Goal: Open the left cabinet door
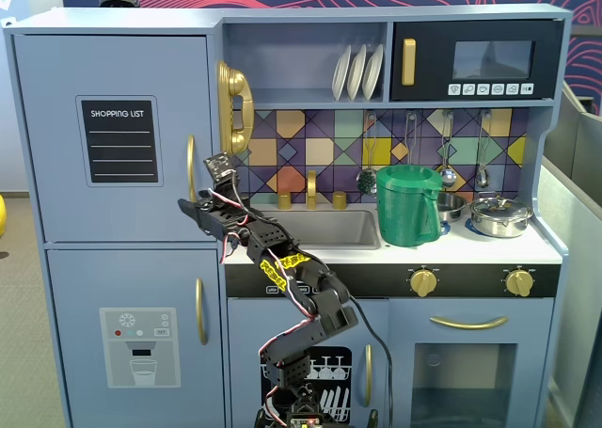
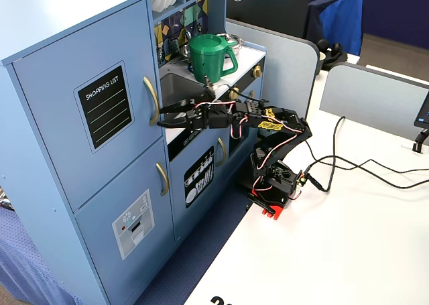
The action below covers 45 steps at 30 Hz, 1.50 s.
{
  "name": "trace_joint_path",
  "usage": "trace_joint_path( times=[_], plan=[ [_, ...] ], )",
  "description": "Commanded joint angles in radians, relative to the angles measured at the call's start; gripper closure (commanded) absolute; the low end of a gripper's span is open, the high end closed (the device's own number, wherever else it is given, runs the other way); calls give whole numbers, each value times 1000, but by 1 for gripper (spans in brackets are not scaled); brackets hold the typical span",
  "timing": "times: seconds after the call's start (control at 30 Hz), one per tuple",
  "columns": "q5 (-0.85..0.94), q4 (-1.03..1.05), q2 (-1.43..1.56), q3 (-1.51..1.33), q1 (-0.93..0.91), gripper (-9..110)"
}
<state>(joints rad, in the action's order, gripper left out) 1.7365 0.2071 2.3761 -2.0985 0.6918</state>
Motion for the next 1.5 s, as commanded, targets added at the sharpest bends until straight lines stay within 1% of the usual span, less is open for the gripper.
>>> trace_joint_path(
  times=[0.0,0.13,0.3,0.47,0.63,0.77,0.83,1.0,1.47],
  plan=[
    [-8,-44,-57,117,-21,90],
    [23,-58,-121,190,-18,90],
    [120,-75,-137,210,49,91],
    [196,-112,-69,83,112,91],
    [268,-121,89,-97,176,92],
    [296,-114,196,-189,164,92],
    [291,-106,241,-209,155,92],
    [360,-115,305,-255,192,92],
    [437,-224,313,-301,302,93]
  ],
)
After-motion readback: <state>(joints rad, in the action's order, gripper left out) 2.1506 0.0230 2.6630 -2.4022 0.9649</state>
